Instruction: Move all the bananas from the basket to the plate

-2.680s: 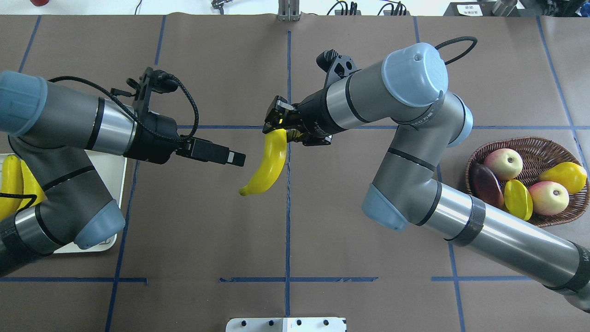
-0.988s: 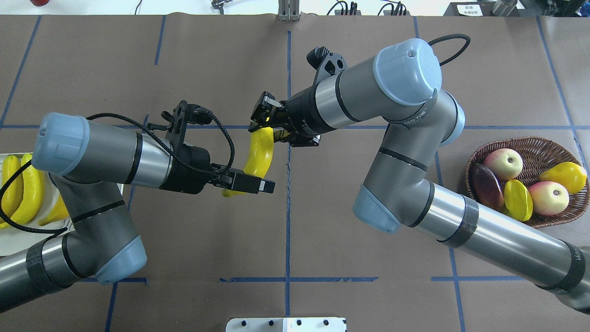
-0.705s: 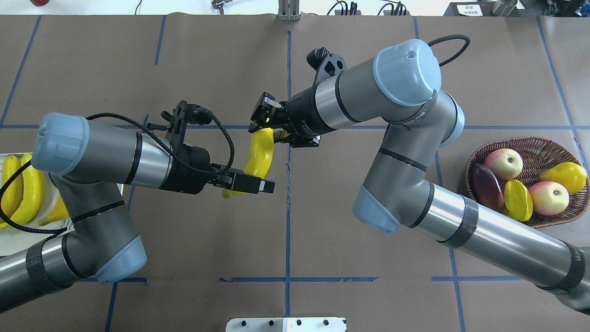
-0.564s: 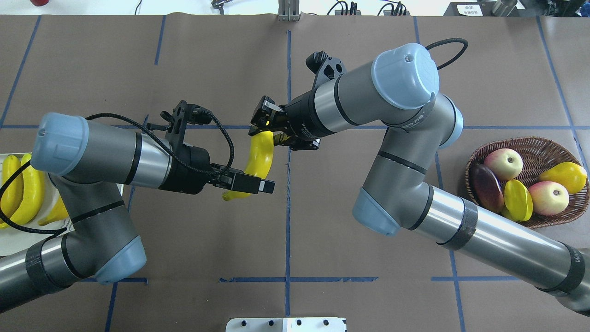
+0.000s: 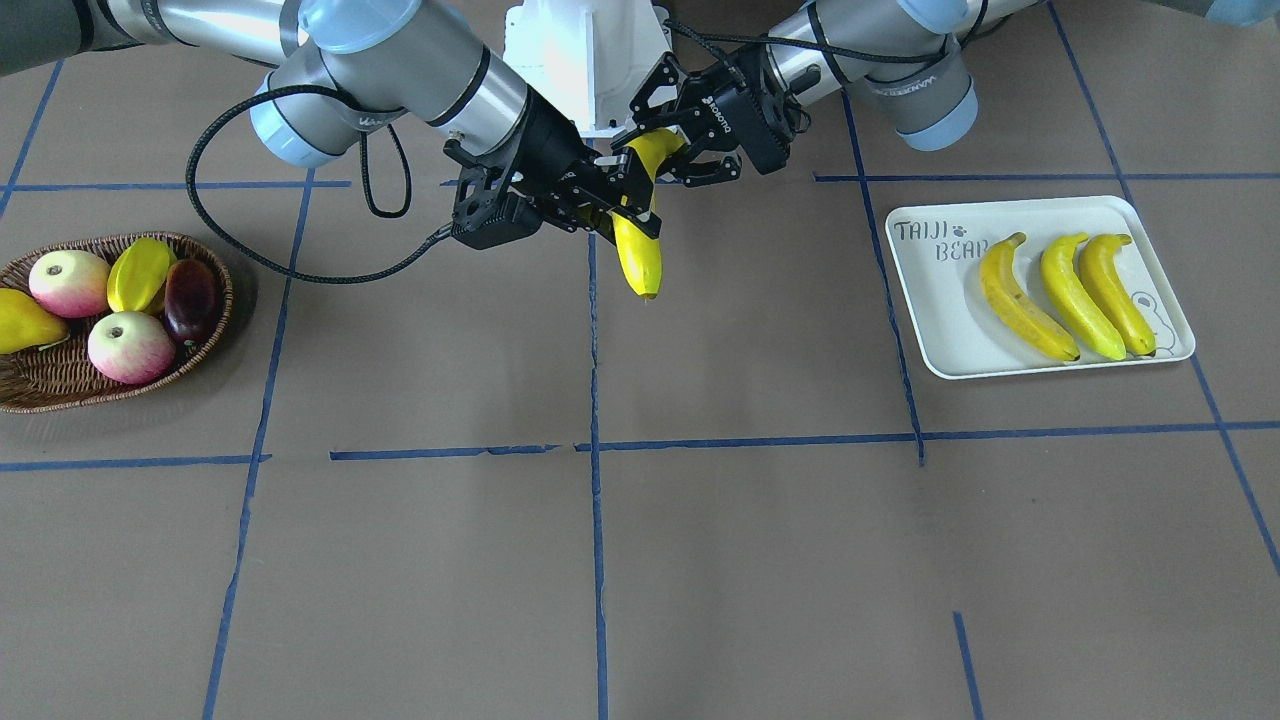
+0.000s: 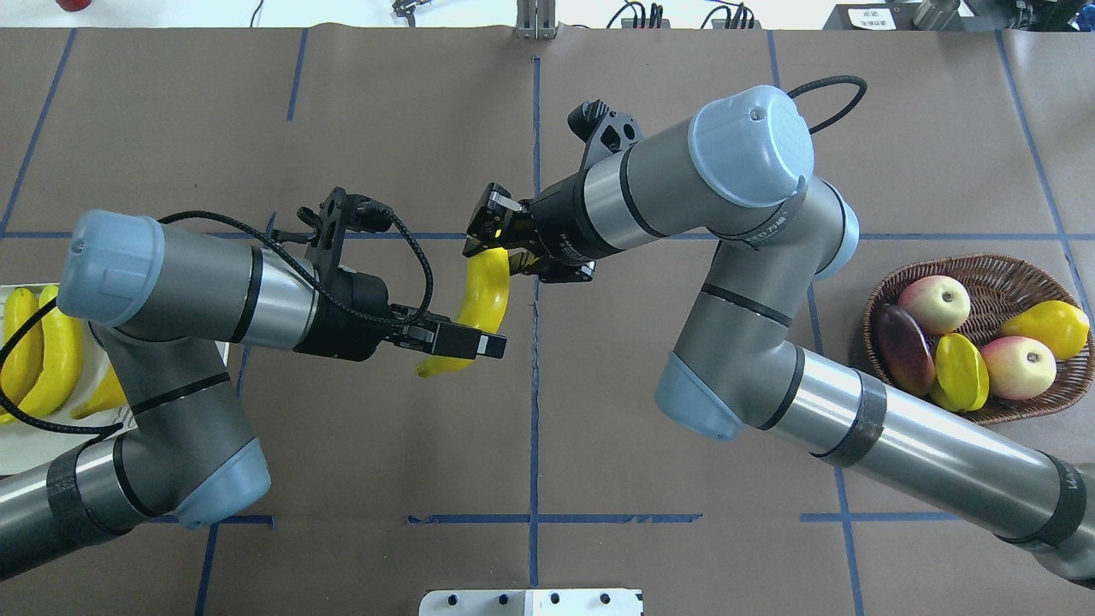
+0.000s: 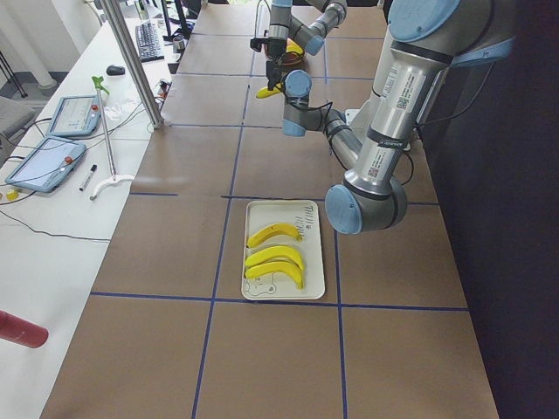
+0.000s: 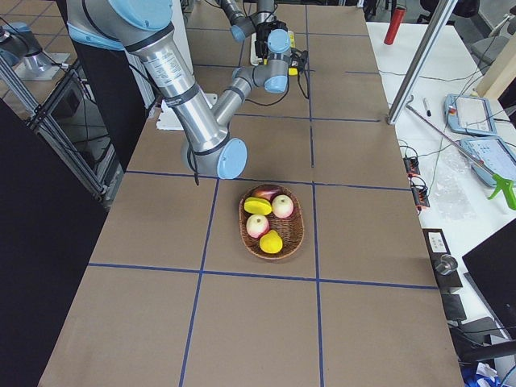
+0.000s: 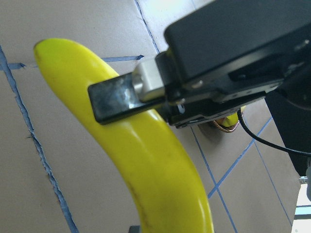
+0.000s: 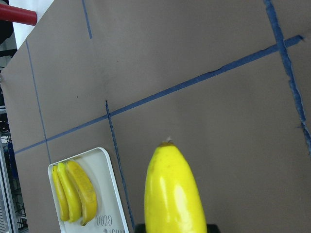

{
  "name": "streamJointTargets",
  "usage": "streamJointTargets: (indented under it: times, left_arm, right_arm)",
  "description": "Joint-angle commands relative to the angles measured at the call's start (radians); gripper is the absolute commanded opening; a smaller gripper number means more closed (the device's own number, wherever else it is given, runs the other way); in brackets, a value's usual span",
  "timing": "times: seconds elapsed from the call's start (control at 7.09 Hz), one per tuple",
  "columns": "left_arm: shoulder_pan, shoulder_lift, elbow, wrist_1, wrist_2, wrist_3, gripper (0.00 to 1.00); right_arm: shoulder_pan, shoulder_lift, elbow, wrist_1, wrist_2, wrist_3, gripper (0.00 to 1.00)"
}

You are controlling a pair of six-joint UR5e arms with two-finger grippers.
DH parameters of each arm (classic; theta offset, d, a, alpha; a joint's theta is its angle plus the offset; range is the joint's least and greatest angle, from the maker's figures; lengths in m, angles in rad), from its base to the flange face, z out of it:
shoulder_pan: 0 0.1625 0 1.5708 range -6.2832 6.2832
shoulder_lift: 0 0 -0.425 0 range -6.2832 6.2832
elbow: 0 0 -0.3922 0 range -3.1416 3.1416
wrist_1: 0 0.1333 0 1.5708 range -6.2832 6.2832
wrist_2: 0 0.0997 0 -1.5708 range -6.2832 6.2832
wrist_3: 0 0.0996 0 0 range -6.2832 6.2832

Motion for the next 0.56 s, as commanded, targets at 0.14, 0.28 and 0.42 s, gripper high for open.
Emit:
streamJointTargets:
  times: [0.14,0.28,0.42]
  left_arm:
    - [-0.002,0.004,0.000,0.001,0.002,0.001,0.09]
    - [-0.002,0.004,0.000,0.001,0.002,-0.001,0.08]
    - [-0.003,0.004,0.000,0.001,0.002,-0.001,0.08]
  right_arm:
    - [0.001,0.000,0.000,0.000,-0.001,-0.002,0.71]
    - [0.000,0.000,0.000,0.000,-0.015,0.001,1.00]
    - [-0.001,0.001,0.000,0.000,-0.015,0.000,1.00]
